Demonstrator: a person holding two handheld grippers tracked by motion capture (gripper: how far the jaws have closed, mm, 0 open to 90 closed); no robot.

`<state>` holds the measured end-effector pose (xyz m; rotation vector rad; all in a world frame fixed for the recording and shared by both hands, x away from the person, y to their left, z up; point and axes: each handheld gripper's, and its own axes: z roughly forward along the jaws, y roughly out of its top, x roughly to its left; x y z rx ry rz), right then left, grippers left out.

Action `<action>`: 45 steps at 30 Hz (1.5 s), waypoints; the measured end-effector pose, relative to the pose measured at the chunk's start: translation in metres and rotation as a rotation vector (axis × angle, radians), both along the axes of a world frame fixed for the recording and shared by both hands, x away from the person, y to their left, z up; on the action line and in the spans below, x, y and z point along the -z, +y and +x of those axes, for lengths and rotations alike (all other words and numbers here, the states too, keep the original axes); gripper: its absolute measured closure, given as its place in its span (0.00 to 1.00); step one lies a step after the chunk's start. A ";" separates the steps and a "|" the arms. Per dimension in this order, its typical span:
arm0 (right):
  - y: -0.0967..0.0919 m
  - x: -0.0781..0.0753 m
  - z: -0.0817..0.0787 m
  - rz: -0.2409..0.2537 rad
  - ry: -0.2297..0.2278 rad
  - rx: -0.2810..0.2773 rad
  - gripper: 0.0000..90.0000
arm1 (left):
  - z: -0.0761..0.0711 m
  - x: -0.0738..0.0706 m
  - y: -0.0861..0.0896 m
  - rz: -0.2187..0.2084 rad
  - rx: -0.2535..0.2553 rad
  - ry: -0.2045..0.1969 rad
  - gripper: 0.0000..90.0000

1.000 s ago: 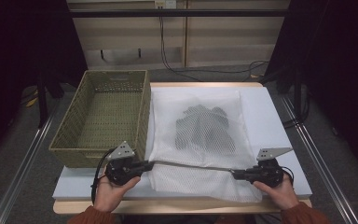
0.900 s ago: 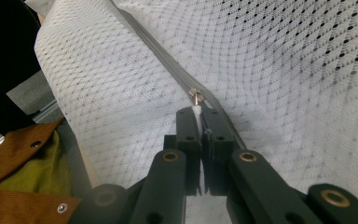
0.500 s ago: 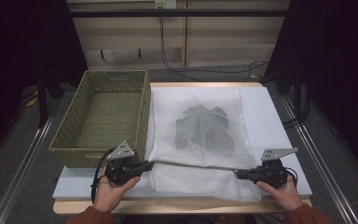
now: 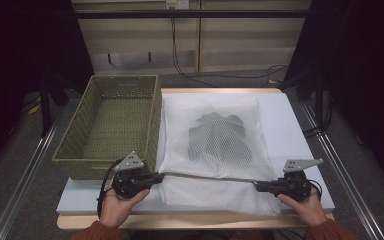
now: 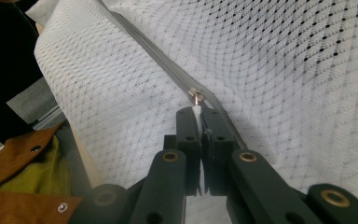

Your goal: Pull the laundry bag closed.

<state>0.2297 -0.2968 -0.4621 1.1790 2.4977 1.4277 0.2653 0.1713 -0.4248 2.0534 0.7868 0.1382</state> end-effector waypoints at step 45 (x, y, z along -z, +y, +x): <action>-0.024 0.001 -0.009 0.001 -0.004 0.074 0.97 | -0.001 0.001 0.002 -0.003 0.001 0.009 0.95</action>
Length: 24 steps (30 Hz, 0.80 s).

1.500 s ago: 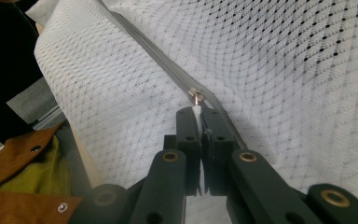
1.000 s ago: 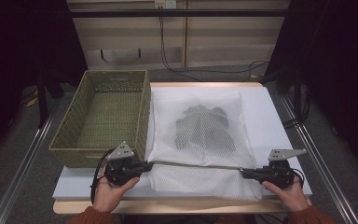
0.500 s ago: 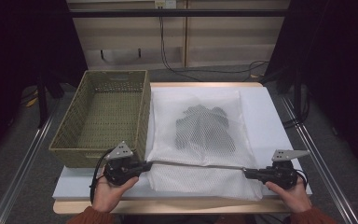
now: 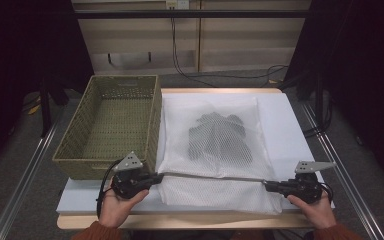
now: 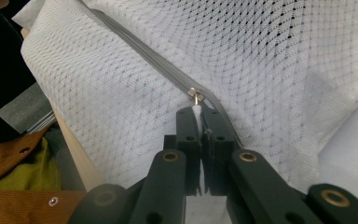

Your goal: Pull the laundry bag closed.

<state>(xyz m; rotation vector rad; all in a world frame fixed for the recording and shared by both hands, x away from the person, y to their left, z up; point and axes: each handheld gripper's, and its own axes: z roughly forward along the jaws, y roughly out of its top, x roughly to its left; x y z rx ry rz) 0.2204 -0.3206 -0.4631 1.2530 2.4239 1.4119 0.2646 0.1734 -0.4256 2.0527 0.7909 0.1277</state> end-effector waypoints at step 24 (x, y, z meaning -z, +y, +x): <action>-0.012 -0.001 -0.005 -0.011 -0.012 0.044 0.97 | 0.001 0.002 -0.002 0.026 0.005 0.011 0.95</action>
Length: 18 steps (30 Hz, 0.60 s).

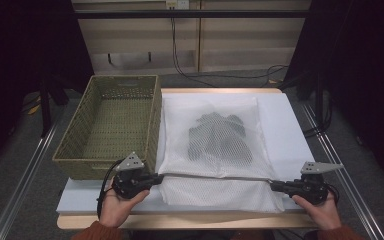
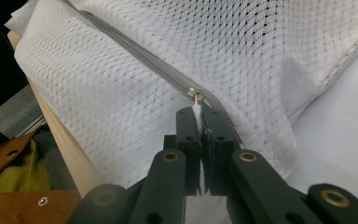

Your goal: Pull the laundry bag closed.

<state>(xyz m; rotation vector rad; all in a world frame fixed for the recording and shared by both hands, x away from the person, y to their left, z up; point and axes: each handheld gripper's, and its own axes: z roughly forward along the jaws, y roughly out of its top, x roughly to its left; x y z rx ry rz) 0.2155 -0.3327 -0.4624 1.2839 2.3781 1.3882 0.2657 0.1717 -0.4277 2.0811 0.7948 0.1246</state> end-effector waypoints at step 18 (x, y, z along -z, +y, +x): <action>-0.012 -0.002 -0.002 0.000 -0.009 0.042 0.97 | 0.001 0.001 0.001 0.003 -0.003 -0.003 0.95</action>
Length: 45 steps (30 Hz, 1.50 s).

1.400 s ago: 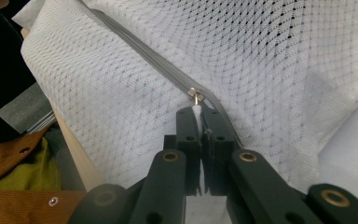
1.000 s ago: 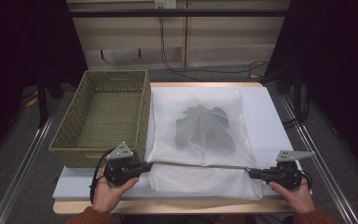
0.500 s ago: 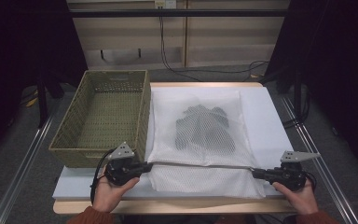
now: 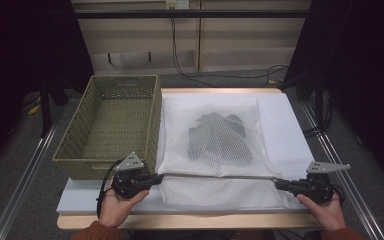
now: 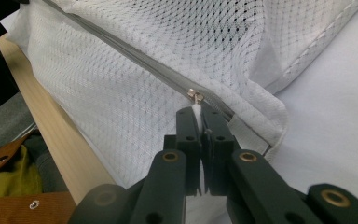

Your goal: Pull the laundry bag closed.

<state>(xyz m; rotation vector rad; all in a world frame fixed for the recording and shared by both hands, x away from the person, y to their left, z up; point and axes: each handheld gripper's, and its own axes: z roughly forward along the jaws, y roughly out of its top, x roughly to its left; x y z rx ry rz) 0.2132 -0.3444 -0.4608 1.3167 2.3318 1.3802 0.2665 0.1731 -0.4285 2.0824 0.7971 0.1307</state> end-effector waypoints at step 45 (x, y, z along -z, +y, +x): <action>-0.014 0.000 -0.004 -0.007 -0.013 0.125 0.97 | 0.003 0.003 -0.002 0.025 -0.011 0.019 0.94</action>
